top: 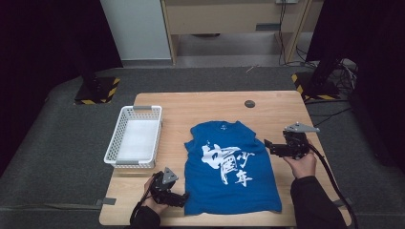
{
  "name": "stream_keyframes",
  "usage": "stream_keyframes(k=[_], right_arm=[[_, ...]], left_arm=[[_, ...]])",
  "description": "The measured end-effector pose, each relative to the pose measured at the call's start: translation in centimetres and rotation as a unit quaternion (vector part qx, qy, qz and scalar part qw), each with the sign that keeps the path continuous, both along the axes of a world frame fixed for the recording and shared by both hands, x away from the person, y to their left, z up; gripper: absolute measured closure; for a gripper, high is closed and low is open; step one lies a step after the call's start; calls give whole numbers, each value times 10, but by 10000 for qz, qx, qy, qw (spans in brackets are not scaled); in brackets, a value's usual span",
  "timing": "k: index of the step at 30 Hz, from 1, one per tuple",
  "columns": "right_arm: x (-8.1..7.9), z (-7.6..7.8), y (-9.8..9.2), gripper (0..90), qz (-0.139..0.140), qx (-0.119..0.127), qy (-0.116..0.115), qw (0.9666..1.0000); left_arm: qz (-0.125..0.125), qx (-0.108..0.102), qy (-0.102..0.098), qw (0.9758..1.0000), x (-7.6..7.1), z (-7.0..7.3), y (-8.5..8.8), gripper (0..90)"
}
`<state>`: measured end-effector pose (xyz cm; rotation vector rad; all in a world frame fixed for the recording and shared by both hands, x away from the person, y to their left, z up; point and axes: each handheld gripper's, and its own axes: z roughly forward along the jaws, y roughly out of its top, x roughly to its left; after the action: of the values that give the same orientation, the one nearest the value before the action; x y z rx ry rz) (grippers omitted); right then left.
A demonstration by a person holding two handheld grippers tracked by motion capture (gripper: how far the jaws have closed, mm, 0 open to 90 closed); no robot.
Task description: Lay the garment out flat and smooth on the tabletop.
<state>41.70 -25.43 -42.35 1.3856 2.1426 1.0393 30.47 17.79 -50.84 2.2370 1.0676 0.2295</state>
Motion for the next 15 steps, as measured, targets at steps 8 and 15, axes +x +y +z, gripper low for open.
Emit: stream_keyframes(k=[8, 15], right_arm=[[19, 6, 15, 130, 24, -36, -87, 10000], [37, 4, 27, 137, -18, 9, -121, 9999]], left_arm=[[-21, -47, -58, 10000, 0, -1, 1, 0], [-17, -50, -62, 10000, 0, -1, 1, 0]])
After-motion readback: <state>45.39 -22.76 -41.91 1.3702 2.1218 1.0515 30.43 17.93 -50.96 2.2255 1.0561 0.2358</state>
